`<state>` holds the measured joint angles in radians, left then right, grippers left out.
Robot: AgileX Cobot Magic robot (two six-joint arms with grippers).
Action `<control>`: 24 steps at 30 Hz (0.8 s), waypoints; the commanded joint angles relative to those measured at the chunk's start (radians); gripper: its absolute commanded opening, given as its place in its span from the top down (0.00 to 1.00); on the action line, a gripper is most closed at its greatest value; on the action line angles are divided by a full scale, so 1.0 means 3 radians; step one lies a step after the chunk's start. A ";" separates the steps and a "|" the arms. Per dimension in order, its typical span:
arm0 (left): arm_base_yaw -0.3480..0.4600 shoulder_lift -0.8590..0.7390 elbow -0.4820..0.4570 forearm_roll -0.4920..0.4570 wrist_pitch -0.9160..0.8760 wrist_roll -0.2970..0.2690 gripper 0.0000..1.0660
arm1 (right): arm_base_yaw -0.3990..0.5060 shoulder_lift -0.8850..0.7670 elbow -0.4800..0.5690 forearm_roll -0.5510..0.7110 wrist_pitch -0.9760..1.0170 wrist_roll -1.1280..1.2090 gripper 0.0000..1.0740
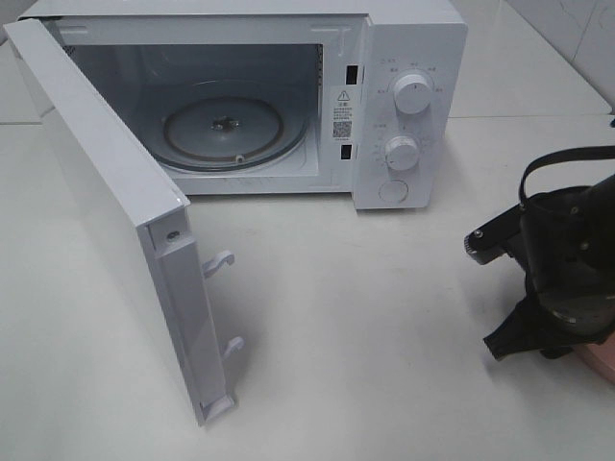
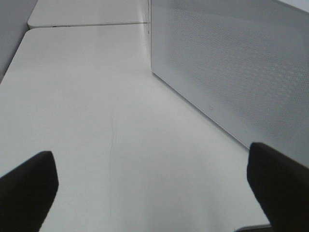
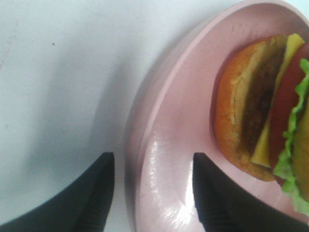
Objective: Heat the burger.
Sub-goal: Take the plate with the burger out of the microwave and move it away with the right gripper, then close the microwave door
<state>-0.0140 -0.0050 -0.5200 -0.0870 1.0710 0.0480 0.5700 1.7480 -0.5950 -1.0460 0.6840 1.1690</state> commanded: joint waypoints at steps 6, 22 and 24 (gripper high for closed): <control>0.0007 -0.0023 0.0010 -0.0013 -0.0010 0.0007 0.06 | 0.0010 -0.0587 -0.0027 0.0670 0.0013 -0.0783 0.50; 0.0007 -0.0023 0.0010 -0.0013 -0.0010 0.0007 0.06 | 0.0010 -0.2150 -0.0143 0.2617 0.0337 -0.2913 0.28; 0.0007 -0.0023 0.0010 -0.0013 -0.0010 0.0007 0.06 | 0.0010 -0.2240 -0.0167 0.2663 0.0383 -0.2930 0.28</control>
<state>-0.0140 -0.0050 -0.5200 -0.0870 1.0710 0.0480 0.5710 1.1410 -0.6250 -0.2970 0.7480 0.3380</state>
